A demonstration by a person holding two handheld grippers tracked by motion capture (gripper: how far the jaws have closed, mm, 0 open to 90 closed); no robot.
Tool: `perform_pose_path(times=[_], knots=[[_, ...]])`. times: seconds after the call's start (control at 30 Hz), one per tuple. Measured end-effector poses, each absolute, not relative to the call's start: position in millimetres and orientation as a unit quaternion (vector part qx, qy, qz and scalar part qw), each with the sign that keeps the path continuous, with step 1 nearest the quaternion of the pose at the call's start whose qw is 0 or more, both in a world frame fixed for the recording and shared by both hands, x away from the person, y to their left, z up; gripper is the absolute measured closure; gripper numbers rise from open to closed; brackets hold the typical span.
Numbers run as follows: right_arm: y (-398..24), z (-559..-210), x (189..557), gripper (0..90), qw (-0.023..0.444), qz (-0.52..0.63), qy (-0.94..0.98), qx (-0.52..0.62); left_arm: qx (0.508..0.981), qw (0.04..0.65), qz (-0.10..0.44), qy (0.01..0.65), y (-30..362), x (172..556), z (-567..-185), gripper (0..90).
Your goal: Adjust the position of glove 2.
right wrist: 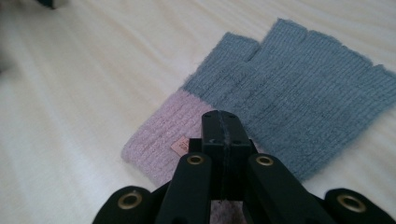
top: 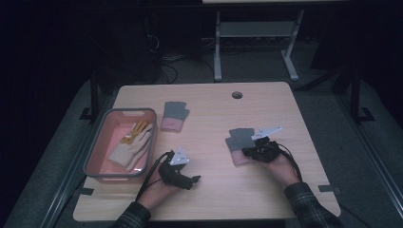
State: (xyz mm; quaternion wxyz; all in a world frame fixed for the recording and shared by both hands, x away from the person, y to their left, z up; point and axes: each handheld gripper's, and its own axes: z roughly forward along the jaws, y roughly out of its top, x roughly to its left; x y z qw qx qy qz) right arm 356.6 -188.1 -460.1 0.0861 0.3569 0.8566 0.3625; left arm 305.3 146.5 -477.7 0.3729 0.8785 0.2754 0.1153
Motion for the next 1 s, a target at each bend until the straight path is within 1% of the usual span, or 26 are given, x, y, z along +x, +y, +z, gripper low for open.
perform_pose_path(times=[0.37,0.57,0.63,0.7,0.83,1.0], knots=[[-191.3,-458.7,312.2,90.0,0.061,0.364,0.863,0.346,0.878,0.374,0.116,0.276,146.5,305.3,-477.9,12.3],[-188.0,-458.1,290.8,90.0,0.053,0.364,0.866,0.337,0.878,0.374,0.117,0.276,146.5,305.2,-477.9,12.3],[-187.2,-456.3,287.7,90.0,0.058,0.367,0.868,0.331,0.878,0.374,0.116,0.276,146.5,305.2,-477.9,12.3],[-188.7,-451.6,290.9,90.0,0.067,0.374,0.864,0.331,0.878,0.374,0.116,0.276,146.5,305.2,-477.9,12.3],[-194.2,-448.6,310.5,90.0,0.090,0.374,0.855,0.348,0.878,0.374,0.116,0.277,146.5,305.2,-477.8,12.3],[-197.4,-456.0,332.9,90.0,0.103,0.360,0.854,0.361,0.878,0.374,0.115,0.276,146.6,305.3,-477.7,12.3]])
